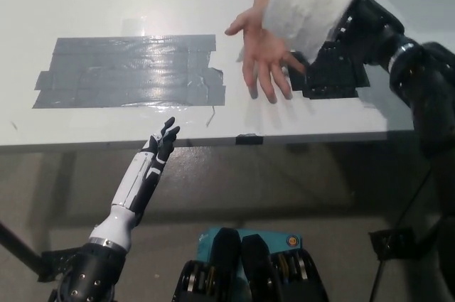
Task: A toilet paper roll is kept on the black spot on the desk infront of the robot and the robot inserts its right thumb into the hole in the centre to grab the roll. Then it passes the roll to a person.
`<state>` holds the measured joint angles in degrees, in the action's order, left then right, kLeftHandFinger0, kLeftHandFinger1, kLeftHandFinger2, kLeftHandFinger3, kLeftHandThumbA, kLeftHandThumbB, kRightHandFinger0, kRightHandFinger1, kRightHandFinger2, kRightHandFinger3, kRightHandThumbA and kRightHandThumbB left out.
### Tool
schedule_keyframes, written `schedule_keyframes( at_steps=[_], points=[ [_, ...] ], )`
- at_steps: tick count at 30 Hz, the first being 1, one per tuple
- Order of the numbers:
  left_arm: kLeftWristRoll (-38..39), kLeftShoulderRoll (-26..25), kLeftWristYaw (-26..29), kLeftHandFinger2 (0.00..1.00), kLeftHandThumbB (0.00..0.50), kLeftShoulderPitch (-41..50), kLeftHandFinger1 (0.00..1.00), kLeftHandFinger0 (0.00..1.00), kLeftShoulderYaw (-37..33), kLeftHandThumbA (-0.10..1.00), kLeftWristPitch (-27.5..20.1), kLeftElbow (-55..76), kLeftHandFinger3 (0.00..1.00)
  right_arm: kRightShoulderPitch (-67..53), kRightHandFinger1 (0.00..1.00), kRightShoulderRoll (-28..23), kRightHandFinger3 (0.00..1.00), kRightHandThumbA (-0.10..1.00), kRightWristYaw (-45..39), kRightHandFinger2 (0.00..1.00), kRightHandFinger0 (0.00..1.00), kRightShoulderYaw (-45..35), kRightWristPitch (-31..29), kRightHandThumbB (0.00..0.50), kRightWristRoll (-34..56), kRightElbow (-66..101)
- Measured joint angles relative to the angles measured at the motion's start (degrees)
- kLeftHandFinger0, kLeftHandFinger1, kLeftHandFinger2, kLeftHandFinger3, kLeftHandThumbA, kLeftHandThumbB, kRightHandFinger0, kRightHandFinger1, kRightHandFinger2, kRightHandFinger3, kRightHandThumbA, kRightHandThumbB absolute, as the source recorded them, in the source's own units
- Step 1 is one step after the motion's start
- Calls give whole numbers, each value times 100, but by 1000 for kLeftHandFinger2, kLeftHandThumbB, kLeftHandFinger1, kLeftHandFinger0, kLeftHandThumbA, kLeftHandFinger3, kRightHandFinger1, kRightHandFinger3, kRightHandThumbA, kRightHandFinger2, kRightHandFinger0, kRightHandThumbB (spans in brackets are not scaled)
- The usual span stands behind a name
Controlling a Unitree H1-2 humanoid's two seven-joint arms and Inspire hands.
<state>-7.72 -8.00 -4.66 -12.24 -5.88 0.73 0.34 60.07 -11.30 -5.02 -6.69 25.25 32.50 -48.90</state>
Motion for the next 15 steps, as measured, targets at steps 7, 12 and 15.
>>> schedule_keyframes(
  at_steps=[7, 12, 15],
  points=[
    [-5, -1, 0, 1000, 39, -1, 1000, 1000, -4, 996, 4, -1, 1000, 297, 667, -128, 996, -100, 147, 1000, 125, 882, -258, 162, -883, -695],
    [-7, -1, -1, 1000, 35, -1, 1000, 1000, -5, 972, 19, 0, 1000, 363, 713, -152, 944, -100, 243, 998, 197, 1491, -475, 166, -1493, -977],
    [-15, -3, -1, 1000, 28, -2, 1000, 1000, -5, 955, 25, 5, 1000, 465, 667, -163, 923, -100, 279, 958, 179, 1699, -614, 168, -1764, -1104]
  ],
)
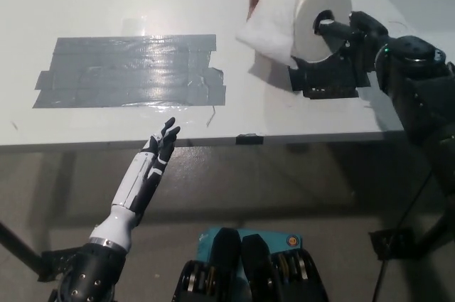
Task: A toilet paper roll is kept on the black spot on the desk infront of the robot and the robot inserts its right thumb into the hole in the centre to grab the roll. Then it passes the roll to a person.
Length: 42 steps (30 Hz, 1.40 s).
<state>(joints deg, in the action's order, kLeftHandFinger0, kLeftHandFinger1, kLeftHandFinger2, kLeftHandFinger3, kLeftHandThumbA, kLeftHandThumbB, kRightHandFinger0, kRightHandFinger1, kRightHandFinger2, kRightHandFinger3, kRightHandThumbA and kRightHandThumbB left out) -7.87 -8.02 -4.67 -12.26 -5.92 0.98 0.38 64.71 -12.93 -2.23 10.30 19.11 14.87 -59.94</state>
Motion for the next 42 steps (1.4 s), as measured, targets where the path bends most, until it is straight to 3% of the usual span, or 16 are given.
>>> schedule_keyframes(
  at_steps=[5, 8, 10, 16, 17, 18, 19, 20, 21, 23, 26, 31, 42],
  points=[
    [-38, -9, 0, 1000, 18, -5, 1000, 1000, -3, 901, 26, 65, 1000, 276, 598, -18, 890, -100, 71, 897, 127, 174, -229, 161, -483, -211],
    [-54, -11, 0, 1000, 13, -8, 1000, 1000, -3, 878, 29, 72, 1000, 402, 610, 8, 886, -100, 83, 891, 159, 266, -366, 173, -720, -308],
    [-58, -11, -1, 1000, 14, -12, 1000, 1000, -3, 874, 32, 71, 1000, 478, 614, 59, 823, -100, 89, 885, 180, 325, -457, 193, -863, -389],
    [-78, -15, -2, 1000, 18, -23, 1000, 1000, -5, 883, 59, 82, 1000, 624, 510, 263, 865, -100, 116, 879, 42, 341, -590, 200, -1131, -490],
    [-81, -17, -2, 1000, 16, -25, 1000, 1000, -5, 884, 64, 86, 1000, 642, 818, 281, 1000, 32, 114, 1000, 387, 347, -601, 238, -1168, -490],
    [-83, -17, -2, 1000, 15, -28, 1000, 1000, -5, 884, 74, 96, 1000, 669, 766, 298, 1000, 78, 100, 1000, 448, 387, -607, 240, -1220, -489],
    [-84, -17, -2, 1000, 16, -30, 1000, 1000, -5, 885, 82, 109, 1000, 697, 783, 298, 1000, 271, 48, 1000, 537, 453, -605, 297, -1273, -490],
    [-85, -18, -2, 1000, 18, -32, 1000, 1000, -5, 885, 88, 118, 1000, 725, 931, 298, 1000, 343, -33, 1000, 718, 530, -596, 337, -1330, -488],
    [-86, -18, -2, 1000, 20, -35, 1000, 1000, -5, 884, 94, 124, 1000, 759, 1000, 296, 1000, 425, -121, 1000, 1000, 604, -580, 436, -1373, -485],
    [-86, -16, -2, 1000, 24, -38, 1000, 1000, -7, 882, 101, 125, 1000, 785, 1000, 291, 1000, 494, -372, 1000, 1000, 707, -527, 496, -1418, -441],
    [-93, -18, -3, 1000, 25, -37, 1000, 1000, -8, 879, 106, 124, 1000, 768, 1000, 258, 1000, 634, -751, 1000, 1000, 797, -446, 500, -1472, -332],
    [-104, -33, -10, 1000, 28, -38, 1000, 1000, -15, 873, 111, 128, 1000, 743, 1000, 22, 1000, 714, -1235, 1000, 1000, 806, -377, 500, -1514, 19],
    [-119, -42, -18, 1000, 30, -39, 1000, 1000, -16, 883, 145, 138, 1000, 280, 1000, -609, 1000, 711, -1581, 1000, 1000, 101, 21, 500, -1475, 2101]
  ],
)
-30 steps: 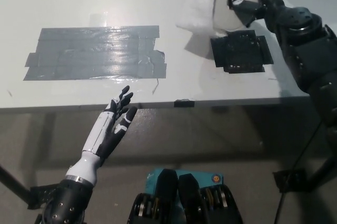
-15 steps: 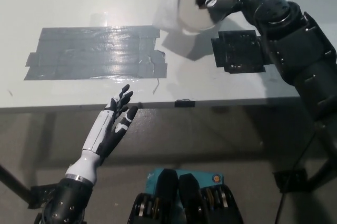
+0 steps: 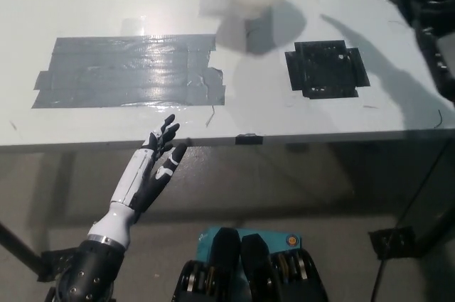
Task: A toilet paper roll is kept on the black spot on the desk infront of the robot and the robot inserts its right thumb into the hole in the centre to grab the roll. Then it passes the roll to a person.
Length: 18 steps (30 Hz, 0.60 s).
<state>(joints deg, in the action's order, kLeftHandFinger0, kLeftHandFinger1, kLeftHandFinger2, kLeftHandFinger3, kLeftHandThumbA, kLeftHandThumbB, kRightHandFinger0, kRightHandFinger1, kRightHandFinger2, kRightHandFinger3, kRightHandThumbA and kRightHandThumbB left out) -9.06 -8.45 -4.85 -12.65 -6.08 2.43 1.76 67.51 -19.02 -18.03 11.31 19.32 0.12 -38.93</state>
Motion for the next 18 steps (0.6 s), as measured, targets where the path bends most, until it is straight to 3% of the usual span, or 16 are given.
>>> schedule_keyframes(
  at_steps=[11, 16, 18],
  points=[
    [-21, 2, 1, 1000, 17, -31, 1000, 1000, -4, 864, 34, -28, 1000, -803, 1000, -355, 1000, 1000, 38, 1000, 1000, -478, 417, 500, -49, 2301],
    [-21, 3, 2, 1000, 33, -68, 1000, 1000, -2, 907, 47, -101, 1000, -1525, 1000, -379, 1000, 927, 35, 1000, 1000, -482, 496, 460, -111, 3314],
    [-21, 3, 2, 1000, 29, -77, 1000, 1000, -1, 908, 53, -138, 1000, -1863, 1000, -376, 1000, 947, 34, 1000, 1000, -481, 517, 455, -116, 3745]
  ],
)
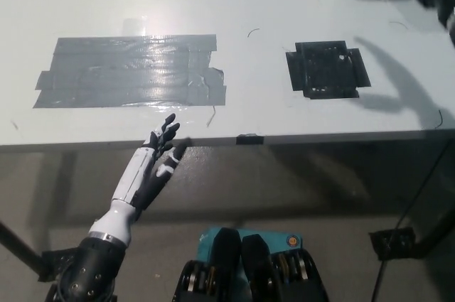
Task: A toilet paper roll is kept on the black spot on the desk infront of the robot and the robot inserts its right thumb into the hole in the centre to grab the roll. Then it passes the roll to a person.
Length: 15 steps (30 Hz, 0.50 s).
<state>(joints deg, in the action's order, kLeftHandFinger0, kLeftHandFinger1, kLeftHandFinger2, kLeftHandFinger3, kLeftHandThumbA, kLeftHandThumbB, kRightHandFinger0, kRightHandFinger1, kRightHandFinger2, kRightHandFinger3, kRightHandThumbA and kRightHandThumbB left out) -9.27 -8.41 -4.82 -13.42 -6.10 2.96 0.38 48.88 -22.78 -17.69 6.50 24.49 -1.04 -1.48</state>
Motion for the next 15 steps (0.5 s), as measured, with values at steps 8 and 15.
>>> schedule_keyframes(
  at_steps=[8, 15],
  points=[
    [2, 6, 0, 1000, 22, 8, 1000, 1000, 0, 897, 4, -48, 1000, -1777, 1000, 218, 1000, 943, 28, 1000, 1000, -6, -42, 411, -1, 1729],
    [5, 8, 0, 1000, 30, 276, 1000, 1000, -6, 882, -46, -18, 1000, -3454, 1000, 777, 1000, 856, 190, 1000, 1000, -4, -601, 352, -82, 1946]
  ],
)
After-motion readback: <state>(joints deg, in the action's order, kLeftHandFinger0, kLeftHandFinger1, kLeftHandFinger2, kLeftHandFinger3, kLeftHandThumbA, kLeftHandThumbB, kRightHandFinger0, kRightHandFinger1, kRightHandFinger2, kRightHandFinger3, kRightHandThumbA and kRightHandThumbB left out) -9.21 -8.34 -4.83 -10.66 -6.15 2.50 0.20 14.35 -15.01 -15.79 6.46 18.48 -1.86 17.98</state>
